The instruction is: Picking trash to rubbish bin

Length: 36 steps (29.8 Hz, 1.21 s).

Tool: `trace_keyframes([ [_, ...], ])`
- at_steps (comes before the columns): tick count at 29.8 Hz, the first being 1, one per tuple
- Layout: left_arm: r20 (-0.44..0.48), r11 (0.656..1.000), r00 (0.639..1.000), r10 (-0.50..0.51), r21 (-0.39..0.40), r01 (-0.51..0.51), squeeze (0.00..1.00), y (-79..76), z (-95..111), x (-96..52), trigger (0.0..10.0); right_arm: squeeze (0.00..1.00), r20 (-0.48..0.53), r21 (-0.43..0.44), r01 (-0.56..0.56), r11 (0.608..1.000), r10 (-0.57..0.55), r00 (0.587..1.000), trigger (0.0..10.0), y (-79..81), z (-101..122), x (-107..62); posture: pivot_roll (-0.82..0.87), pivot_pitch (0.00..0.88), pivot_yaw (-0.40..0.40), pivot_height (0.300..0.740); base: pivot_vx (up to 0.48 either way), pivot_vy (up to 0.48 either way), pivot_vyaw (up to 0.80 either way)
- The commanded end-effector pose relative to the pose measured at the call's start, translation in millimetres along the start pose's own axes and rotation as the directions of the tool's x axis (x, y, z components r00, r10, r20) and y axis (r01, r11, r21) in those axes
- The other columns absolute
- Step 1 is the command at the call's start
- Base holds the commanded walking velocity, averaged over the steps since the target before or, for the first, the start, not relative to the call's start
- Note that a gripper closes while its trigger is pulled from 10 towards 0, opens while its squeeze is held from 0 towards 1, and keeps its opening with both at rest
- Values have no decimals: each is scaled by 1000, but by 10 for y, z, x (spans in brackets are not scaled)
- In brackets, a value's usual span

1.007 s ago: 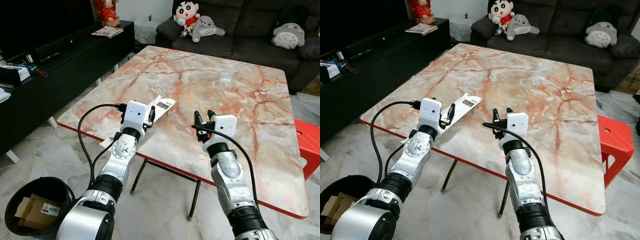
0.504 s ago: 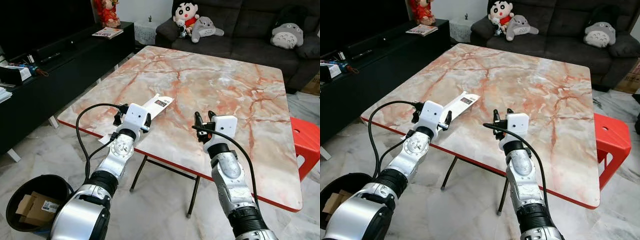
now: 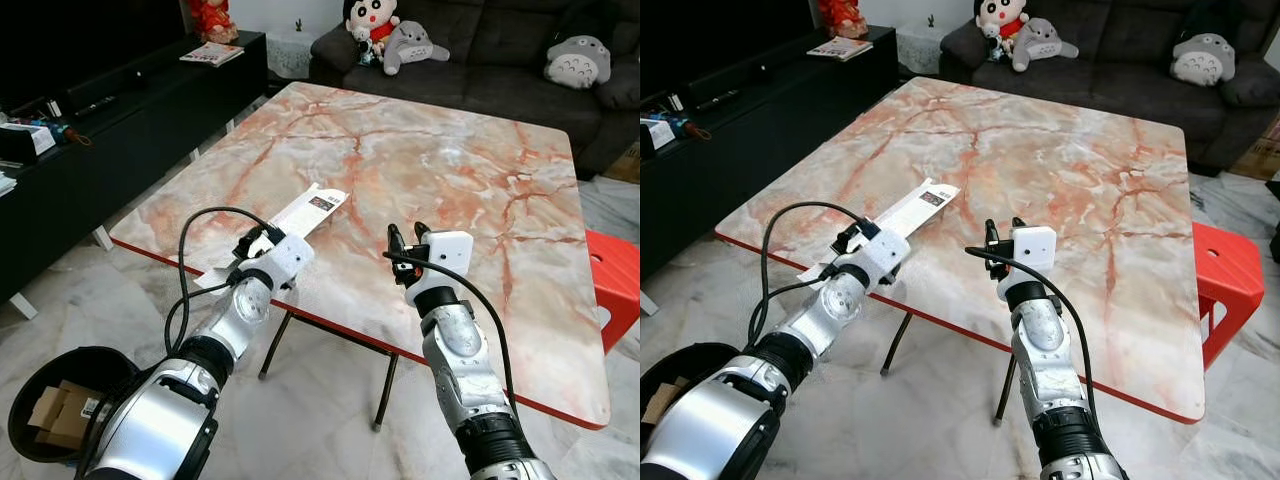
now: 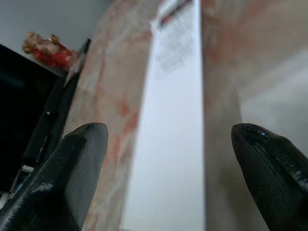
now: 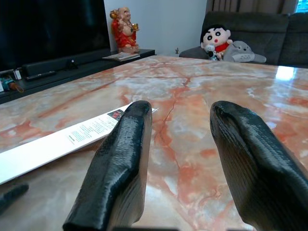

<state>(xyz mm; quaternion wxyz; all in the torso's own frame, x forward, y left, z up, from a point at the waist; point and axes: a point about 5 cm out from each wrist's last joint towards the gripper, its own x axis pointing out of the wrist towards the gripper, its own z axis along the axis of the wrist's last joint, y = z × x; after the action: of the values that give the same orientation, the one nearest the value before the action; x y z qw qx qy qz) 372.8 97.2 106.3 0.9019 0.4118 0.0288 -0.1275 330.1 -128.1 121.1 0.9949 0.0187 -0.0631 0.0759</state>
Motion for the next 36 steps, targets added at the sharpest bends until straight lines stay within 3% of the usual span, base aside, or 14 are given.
trace_keyframes([
  [1,-9,999,1000,3,46,-2,0,19,21,19,10000,0,4,2,-4,1000,4,1000,10000,-3,33,17,66,52,-46,740,0,0,0],
  [3,-22,996,1000,0,93,2,0,8,2,17,10000,0,4,3,-4,1000,4,1000,10000,-4,33,13,65,54,-46,740,0,0,0],
  [13,-90,986,995,52,164,-37,0,64,-88,13,10000,0,2,6,-6,1000,6,1000,10000,0,26,9,65,60,-46,740,0,0,0],
  [14,-94,985,994,53,166,-37,0,63,-94,11,9059,0,1,6,-6,1000,6,1000,10000,1,24,8,65,60,-46,740,0,0,0],
  [16,-99,986,994,53,164,-36,0,62,-101,10,9059,0,1,6,-6,1000,6,1000,10000,1,23,8,65,60,-46,740,0,0,0],
  [17,-104,985,992,70,166,-52,0,75,-112,7,0,0,0,6,-7,1000,7,1000,10000,2,21,7,65,61,-46,740,0,0,0],
  [36,-96,983,994,55,179,-37,0,43,-101,4,0,0,-3,7,-6,1000,6,1000,10000,2,9,2,66,60,-47,740,0,0,0],
])
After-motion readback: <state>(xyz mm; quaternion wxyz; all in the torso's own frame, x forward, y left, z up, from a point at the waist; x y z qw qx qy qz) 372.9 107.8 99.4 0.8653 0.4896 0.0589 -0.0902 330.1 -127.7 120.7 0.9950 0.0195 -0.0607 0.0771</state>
